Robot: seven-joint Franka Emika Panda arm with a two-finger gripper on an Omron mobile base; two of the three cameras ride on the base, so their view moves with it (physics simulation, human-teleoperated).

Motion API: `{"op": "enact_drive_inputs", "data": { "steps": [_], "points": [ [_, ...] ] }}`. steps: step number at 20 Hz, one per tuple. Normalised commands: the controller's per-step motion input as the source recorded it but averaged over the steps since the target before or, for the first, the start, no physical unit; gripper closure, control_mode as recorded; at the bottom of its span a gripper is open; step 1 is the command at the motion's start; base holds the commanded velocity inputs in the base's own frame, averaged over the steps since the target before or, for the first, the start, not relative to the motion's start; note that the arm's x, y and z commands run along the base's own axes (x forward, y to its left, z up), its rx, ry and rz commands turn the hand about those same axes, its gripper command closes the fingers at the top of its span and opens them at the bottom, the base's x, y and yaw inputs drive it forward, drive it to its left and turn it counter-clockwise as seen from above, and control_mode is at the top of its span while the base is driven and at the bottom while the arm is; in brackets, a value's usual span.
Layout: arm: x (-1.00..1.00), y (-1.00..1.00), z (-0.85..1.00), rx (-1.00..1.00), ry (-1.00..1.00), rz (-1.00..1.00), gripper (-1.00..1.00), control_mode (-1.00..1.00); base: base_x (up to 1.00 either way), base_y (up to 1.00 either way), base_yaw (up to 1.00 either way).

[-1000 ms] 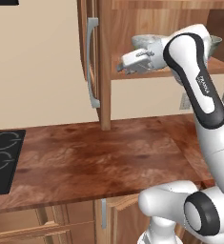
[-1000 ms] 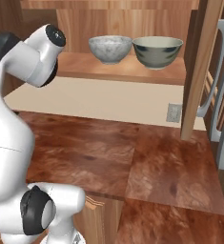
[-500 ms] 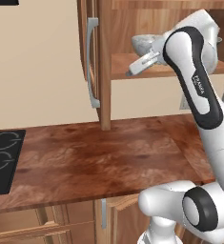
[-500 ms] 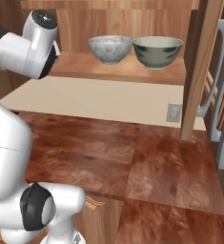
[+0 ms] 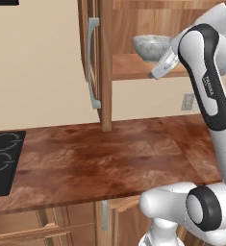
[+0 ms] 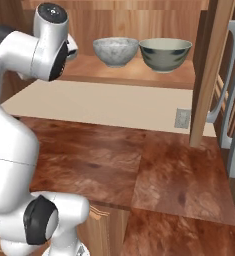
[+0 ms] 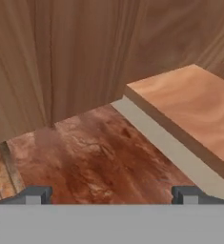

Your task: Move the bowls from the cabinet to the plates on the dining table.

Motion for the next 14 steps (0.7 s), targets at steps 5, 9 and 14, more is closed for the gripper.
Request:
{"op": "enact_drive_inputs", "data": {
  "steps": [5, 9, 14],
  "points": [
    [0.00, -0.11, -0.02, -0.27, -0.21, 0.07, -1.00, -1.00, 0.00, 0.00, 0.00],
    [0.00, 0.00, -0.01, -0.29, -0.17, 0.02, -1.00, -1.00, 0.00, 0.00, 0.00],
    [0.00, 0.00, 0.00, -0.27, -0.12, -0.03, -1.00, -1.00, 0.00, 0.00, 0.00]
  ]
}}
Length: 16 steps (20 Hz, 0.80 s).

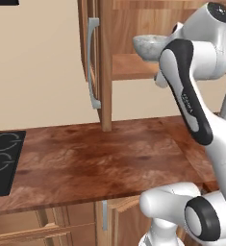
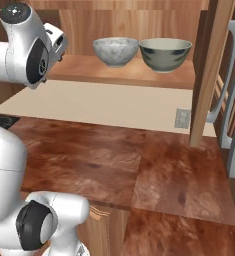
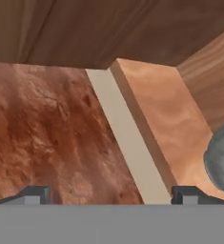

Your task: Move the bowls from the cabinet to the plates on the dining table.

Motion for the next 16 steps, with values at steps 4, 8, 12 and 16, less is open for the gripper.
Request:
{"op": "enact_drive_inputs", "data": {
  "steps": [4, 8, 12, 16],
  "points": [
    [0.00, -0.07, 0.00, -0.09, -0.09, -0.18, -1.00, -1.00, 0.00, 0.00, 0.00],
    [-0.01, -0.15, 0.00, 0.00, -0.06, -0.28, -1.00, -1.00, 0.00, 0.00, 0.00],
    [0.00, -0.21, 0.00, 0.04, -0.02, -0.33, -1.00, -1.00, 0.00, 0.00, 0.00],
    [0.03, -0.23, 0.00, 0.02, -0.02, -0.23, -1.00, -1.00, 0.00, 0.00, 0.00]
  ]
}}
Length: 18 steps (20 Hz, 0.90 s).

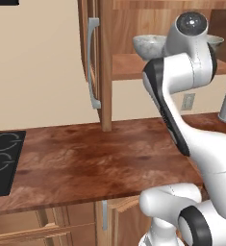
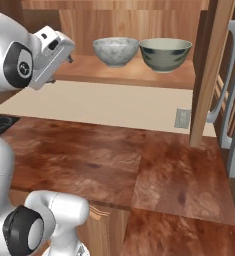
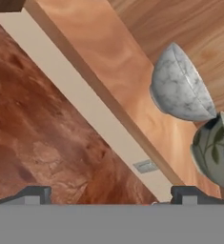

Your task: Move the bowls from the cabinet to the plates on the dining table.

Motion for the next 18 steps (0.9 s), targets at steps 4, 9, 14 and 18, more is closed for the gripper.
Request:
{"op": "enact_drive_inputs", "data": {
  "steps": [4, 9, 14, 18],
  "points": [
    [0.04, -0.29, 0.00, 0.00, -0.05, -0.05, -1.00, -1.00, 0.00, 0.00, 0.00],
    [0.17, -0.37, 0.01, 0.00, -0.04, 0.00, -1.00, -1.00, 0.00, 0.00, 0.00],
    [0.23, -0.23, 0.00, 0.00, -0.03, 0.01, -1.00, -1.00, 0.00, 0.00, 0.00],
    [0.34, -0.01, 0.07, -0.01, -0.02, 0.00, -1.00, -1.00, 0.00, 0.00, 0.00]
  ]
}}
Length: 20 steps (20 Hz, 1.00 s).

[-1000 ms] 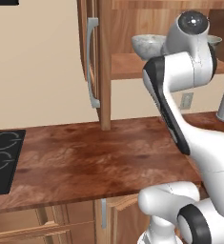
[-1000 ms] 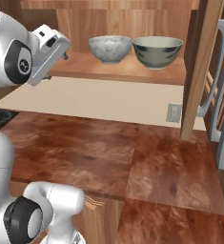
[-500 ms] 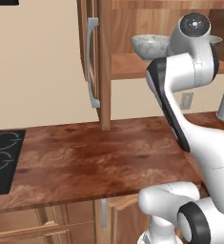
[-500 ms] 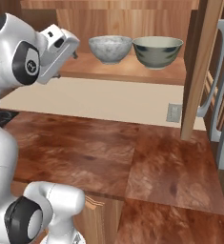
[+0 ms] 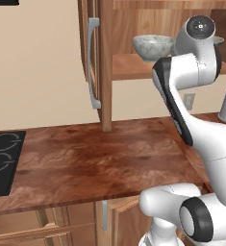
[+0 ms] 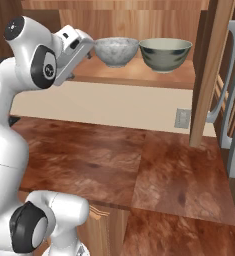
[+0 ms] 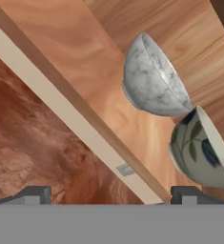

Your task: Move the bowls from the cabinet to the plates on the dining table.

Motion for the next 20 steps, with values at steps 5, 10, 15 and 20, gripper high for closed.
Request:
{"op": "enact_drive_inputs", "data": {
  "steps": [5, 10, 15, 20],
  "points": [
    [0.37, 0.00, 0.14, -0.04, -0.02, 0.00, -1.00, -1.00, 0.00, 0.00, 0.00],
    [0.27, 0.00, 0.20, -0.04, -0.04, 0.00, -1.00, -1.00, 0.00, 0.00, 0.00],
    [0.23, -0.02, 0.05, -0.03, -0.03, 0.00, -1.00, -1.00, 0.00, 0.00, 0.00],
    [0.22, -0.08, -0.02, -0.02, -0.02, 0.00, -1.00, -1.00, 0.00, 0.00, 0.00]
  ]
}}
